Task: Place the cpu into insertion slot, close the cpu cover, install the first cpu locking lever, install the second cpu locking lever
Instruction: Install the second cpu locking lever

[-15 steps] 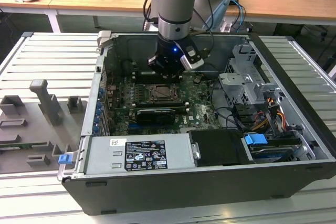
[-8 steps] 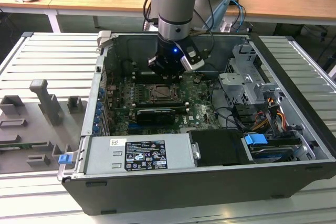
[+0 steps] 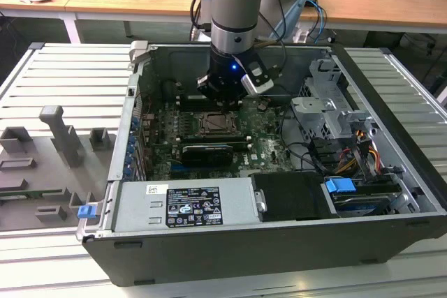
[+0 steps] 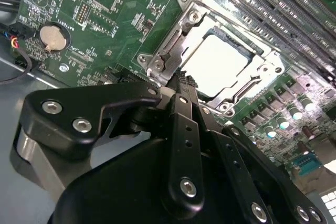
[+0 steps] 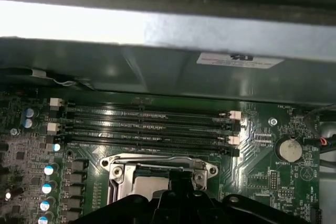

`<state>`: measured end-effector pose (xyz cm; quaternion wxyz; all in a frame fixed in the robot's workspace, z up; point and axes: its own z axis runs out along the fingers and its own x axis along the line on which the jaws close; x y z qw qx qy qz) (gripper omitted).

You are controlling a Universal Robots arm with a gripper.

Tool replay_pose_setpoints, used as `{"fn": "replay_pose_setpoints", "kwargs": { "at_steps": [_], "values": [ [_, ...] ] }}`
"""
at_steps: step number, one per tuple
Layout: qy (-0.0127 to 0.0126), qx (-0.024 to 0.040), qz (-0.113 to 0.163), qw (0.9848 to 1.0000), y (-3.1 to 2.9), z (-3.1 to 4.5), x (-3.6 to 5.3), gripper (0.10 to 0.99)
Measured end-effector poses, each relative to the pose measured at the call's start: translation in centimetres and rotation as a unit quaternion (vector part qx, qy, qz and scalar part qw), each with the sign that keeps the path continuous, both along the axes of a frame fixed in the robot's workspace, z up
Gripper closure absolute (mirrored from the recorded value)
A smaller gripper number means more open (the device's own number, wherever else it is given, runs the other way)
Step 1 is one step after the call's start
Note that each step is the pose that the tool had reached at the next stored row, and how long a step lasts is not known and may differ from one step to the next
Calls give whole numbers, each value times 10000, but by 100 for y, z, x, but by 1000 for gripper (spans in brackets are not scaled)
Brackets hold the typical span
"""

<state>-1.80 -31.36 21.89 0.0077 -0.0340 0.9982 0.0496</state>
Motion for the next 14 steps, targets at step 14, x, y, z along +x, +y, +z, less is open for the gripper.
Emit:
{"fn": "replay_pose_setpoints", "kwargs": {
  "at_steps": [14],
  "values": [
    [0, -1, 0, 10000, -81, 191, -2, 980]
  ]
}}
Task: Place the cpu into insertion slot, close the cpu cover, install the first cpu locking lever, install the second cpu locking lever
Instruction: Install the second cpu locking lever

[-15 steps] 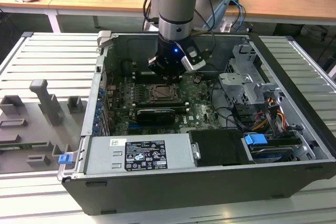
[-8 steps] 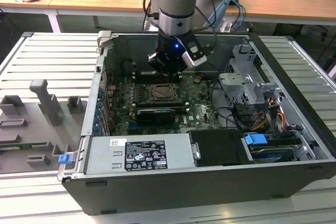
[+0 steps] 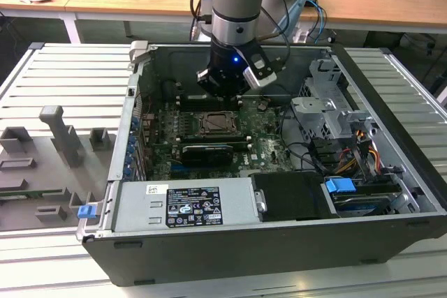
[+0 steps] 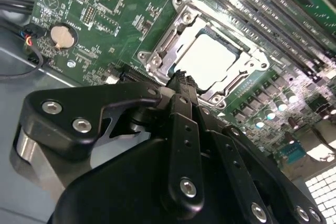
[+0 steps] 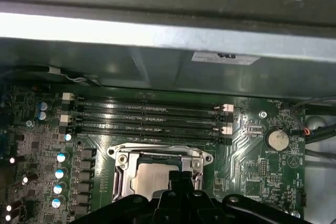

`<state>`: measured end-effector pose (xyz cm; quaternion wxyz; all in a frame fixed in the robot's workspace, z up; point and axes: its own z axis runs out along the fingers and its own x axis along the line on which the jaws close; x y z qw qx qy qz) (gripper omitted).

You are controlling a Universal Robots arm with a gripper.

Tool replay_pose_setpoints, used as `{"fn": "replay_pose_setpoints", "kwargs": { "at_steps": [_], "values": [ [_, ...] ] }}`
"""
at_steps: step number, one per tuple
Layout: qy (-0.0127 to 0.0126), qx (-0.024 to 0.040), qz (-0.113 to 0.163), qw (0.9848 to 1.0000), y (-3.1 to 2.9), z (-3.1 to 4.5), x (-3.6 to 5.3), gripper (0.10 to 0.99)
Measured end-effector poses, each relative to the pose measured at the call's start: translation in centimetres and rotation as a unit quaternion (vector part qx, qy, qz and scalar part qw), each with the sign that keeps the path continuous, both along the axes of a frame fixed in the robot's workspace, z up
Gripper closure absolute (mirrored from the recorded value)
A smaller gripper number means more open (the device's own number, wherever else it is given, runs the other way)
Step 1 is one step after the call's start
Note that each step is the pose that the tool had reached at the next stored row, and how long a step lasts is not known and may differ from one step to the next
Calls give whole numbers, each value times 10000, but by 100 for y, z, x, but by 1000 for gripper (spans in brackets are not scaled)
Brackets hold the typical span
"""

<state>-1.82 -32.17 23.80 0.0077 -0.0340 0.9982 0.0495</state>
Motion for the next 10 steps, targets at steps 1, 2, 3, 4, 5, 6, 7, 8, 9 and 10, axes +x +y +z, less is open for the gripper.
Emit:
{"fn": "replay_pose_setpoints", "kwargs": {
  "at_steps": [1, 2, 3, 4, 5, 6, 7, 8, 9, 10],
  "values": [
    [0, -1, 0, 10000, -15, -2, 0, 980],
    [0, 0, 0, 10000, -46, -4, 0, 980],
    [0, 0, 1, 10000, -65, -5, 0, 980],
    [0, 0, 1, 10000, -79, -5, -1, 980],
    [0, 0, 0, 10000, -91, -5, -1, 980],
    [0, 0, 0, 10000, -100, -5, -1, 980],
    [1, -1, -1, 10000, -103, 7, -2, 980],
    [0, 0, 0, 10000, -104, 32, -1, 980],
    [0, 0, 0, 10000, -104, 53, -1, 980],
    [0, 0, 0, 10000, -105, 73, -1, 980]
  ]
}}
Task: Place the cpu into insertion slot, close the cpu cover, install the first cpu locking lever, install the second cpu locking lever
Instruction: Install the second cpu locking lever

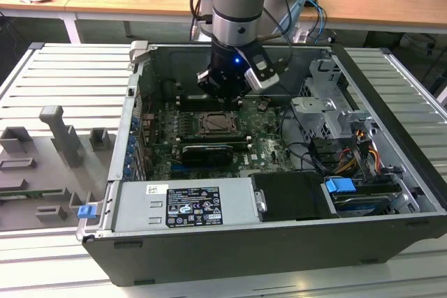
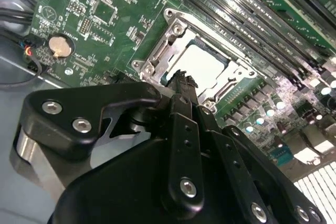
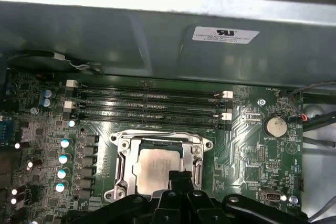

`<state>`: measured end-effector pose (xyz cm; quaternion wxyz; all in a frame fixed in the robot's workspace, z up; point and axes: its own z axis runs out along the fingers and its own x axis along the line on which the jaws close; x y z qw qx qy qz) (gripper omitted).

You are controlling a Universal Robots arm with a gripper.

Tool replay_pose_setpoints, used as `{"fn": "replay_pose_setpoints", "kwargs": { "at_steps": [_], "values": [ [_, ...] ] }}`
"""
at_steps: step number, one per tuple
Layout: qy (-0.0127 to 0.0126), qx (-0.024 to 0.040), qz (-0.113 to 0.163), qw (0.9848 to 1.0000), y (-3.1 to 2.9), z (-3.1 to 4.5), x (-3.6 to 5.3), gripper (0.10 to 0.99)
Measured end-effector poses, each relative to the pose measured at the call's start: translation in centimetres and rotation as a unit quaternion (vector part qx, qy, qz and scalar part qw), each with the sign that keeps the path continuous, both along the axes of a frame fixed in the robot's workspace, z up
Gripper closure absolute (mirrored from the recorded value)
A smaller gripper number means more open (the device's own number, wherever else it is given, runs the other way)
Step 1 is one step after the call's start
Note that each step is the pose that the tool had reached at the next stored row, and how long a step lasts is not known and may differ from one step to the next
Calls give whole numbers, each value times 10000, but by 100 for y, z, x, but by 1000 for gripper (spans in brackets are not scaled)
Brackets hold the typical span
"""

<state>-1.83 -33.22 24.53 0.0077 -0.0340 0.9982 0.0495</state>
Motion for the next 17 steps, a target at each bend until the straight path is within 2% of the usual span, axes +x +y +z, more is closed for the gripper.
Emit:
{"fn": "replay_pose_setpoints", "kwargs": {
  "at_steps": [1, 4, 6, 9, 10, 13, 14, 15, 17],
  "values": [
    [0, 1, 1, 10000, -11, 6, 1, 980],
    [0, 1, 0, 10000, -97, 6, 0, 980],
    [0, 1, 0, 10000, -120, 7, 0, 980],
    [0, 0, 0, 10000, -126, 68, 0, 980],
    [0, 1, 0, 10000, -143, 68, 0, 980],
    [3, 17, 0, 10000, -214, 41, 0, 980],
    [7, 26, 0, 10000, -251, 15, 0, 980],
    [8, 38, 0, 10000, -339, -11, -4, 980],
    [7, 38, 1, 10000, -384, -17, -31, 980]
  ]
}}
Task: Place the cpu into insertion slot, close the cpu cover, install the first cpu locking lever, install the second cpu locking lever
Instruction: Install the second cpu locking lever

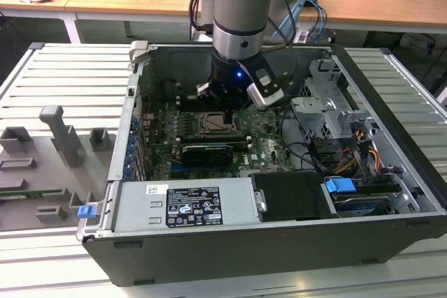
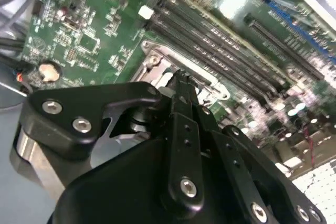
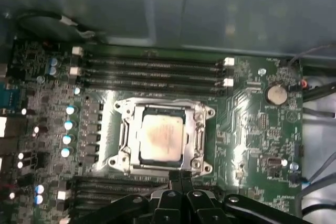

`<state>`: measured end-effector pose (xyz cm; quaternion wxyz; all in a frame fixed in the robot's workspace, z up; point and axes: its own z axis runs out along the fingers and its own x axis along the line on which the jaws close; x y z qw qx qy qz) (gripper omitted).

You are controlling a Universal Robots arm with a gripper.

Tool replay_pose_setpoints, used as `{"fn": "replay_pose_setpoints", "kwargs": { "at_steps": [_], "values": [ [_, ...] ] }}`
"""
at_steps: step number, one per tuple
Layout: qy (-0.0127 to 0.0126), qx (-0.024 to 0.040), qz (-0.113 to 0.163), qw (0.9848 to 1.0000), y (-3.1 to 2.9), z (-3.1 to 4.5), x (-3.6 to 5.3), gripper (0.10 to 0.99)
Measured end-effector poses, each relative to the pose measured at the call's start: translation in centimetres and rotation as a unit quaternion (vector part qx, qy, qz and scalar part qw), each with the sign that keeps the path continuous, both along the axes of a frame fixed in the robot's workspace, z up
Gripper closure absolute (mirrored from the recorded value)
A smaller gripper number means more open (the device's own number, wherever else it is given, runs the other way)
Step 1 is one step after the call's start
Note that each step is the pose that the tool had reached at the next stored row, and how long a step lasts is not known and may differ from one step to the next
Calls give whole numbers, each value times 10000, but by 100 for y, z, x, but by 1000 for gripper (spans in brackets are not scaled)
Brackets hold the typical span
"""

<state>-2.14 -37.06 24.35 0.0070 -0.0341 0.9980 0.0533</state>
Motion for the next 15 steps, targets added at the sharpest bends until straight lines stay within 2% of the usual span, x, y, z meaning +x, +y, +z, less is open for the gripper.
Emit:
{"fn": "replay_pose_setpoints", "kwargs": {
  "at_steps": [2, 4, 5, 15],
  "values": [
    [0, 1, 4, 10000, -18, -3, -48, 980],
    [0, 0, 4, 10000, -37, -11, -179, 980],
    [0, 0, 4, 10000, -46, -16, -208, 980],
    [0, 0, 4, 10000, -85, -57, -240, 980]
  ]
}}
